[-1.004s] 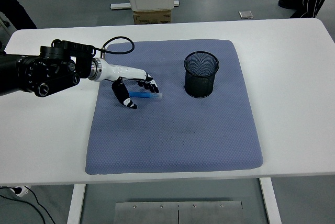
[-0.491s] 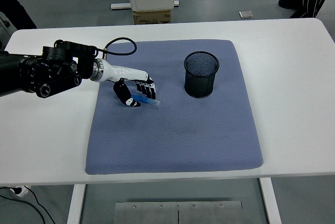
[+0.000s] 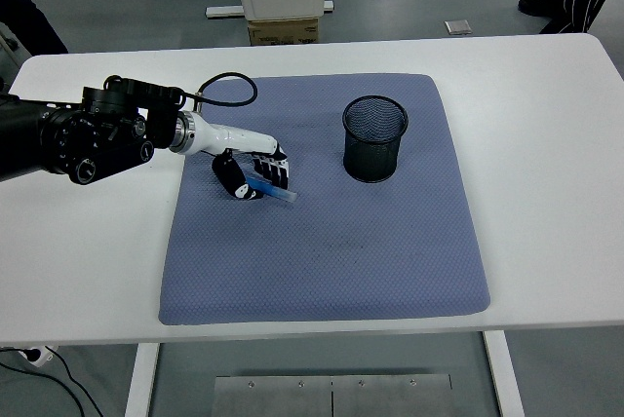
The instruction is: Left hand places marker in pen holder
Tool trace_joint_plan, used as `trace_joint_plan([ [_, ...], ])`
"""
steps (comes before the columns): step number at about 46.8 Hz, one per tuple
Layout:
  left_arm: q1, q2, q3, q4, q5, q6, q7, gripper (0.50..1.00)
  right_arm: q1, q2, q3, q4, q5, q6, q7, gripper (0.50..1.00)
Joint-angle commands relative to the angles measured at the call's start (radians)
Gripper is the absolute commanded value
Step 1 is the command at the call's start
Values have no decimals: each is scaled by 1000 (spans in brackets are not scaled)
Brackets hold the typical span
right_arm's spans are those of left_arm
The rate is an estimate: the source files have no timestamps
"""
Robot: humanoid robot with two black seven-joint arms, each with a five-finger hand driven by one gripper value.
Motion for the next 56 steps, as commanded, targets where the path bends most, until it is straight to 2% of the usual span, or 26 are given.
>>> trace_joint_plan([
  [1, 0, -1, 0, 0, 22, 1, 0, 590, 0, 0, 0, 0, 1, 0, 0, 1000],
  [9, 0, -2, 0, 0, 25, 1, 0, 572, 0, 0, 0, 0, 1, 0, 0, 1000],
  [26, 0, -1, 0, 0, 37, 0, 0, 500, 0, 0, 0, 0, 1, 0, 0, 1000],
  [56, -5, 1, -8, 6, 35, 1, -1, 500, 0, 0, 0, 0, 1, 0, 0, 1000],
])
